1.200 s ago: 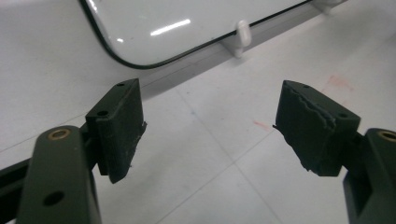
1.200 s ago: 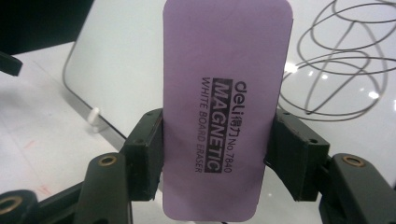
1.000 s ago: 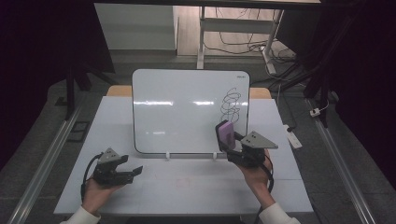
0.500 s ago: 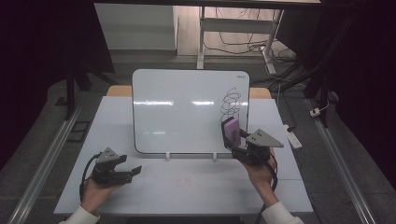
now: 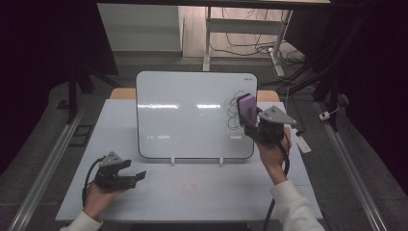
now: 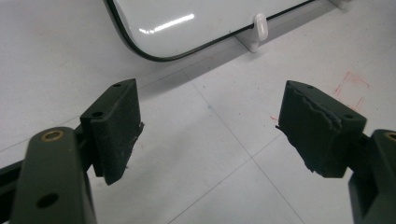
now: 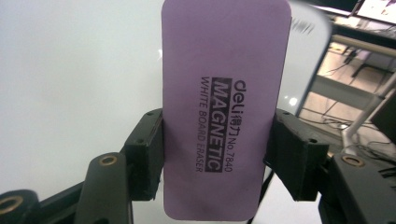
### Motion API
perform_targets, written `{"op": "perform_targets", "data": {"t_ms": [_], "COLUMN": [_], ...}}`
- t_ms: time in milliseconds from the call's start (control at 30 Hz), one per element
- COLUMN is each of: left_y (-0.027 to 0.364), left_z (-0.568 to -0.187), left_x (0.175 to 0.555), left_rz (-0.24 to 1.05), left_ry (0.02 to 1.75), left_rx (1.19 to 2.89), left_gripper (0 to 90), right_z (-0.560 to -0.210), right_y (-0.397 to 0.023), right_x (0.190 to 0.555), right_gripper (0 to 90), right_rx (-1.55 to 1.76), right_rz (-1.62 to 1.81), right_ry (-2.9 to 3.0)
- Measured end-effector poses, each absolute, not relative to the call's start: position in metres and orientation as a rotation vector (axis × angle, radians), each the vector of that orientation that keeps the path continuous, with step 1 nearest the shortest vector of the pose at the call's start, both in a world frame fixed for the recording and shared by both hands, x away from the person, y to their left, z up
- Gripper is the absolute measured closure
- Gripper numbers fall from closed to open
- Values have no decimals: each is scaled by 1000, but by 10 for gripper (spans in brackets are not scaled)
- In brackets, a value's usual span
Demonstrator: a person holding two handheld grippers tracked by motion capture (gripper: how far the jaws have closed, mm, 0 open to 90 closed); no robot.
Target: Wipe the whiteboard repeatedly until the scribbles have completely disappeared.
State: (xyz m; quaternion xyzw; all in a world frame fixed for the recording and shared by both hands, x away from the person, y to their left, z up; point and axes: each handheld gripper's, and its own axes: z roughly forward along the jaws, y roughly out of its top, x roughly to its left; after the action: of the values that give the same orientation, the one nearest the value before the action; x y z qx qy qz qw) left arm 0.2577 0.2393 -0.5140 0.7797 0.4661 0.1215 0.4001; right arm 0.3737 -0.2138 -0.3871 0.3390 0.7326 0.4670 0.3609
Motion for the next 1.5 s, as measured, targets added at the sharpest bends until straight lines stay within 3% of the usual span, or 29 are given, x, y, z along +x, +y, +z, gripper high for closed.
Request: {"op": "perform_targets", "data": {"t_ms": [433, 767, 1300, 1500], "left_y": [240, 239, 240, 240], "left_z": [-515, -515, -515, -515], "left_x": [258, 258, 258, 258], "left_rz": [303, 302, 300, 298], "left_ry": [1184, 1183, 1182, 1186], "left_rx": [1973, 1976, 1973, 1973], "left_gripper": [220, 220, 219, 219], "right_z": [-358, -391, -365, -384], "right_y": [-193, -158, -192, -171], "right_x": [432, 417, 441, 424], "right_gripper": [404, 409, 409, 409], "right_rx": [907, 785, 978, 877], "right_rz": [1096, 1019, 1055, 1007], "right_ry": [1892, 2073, 1898, 1993]}}
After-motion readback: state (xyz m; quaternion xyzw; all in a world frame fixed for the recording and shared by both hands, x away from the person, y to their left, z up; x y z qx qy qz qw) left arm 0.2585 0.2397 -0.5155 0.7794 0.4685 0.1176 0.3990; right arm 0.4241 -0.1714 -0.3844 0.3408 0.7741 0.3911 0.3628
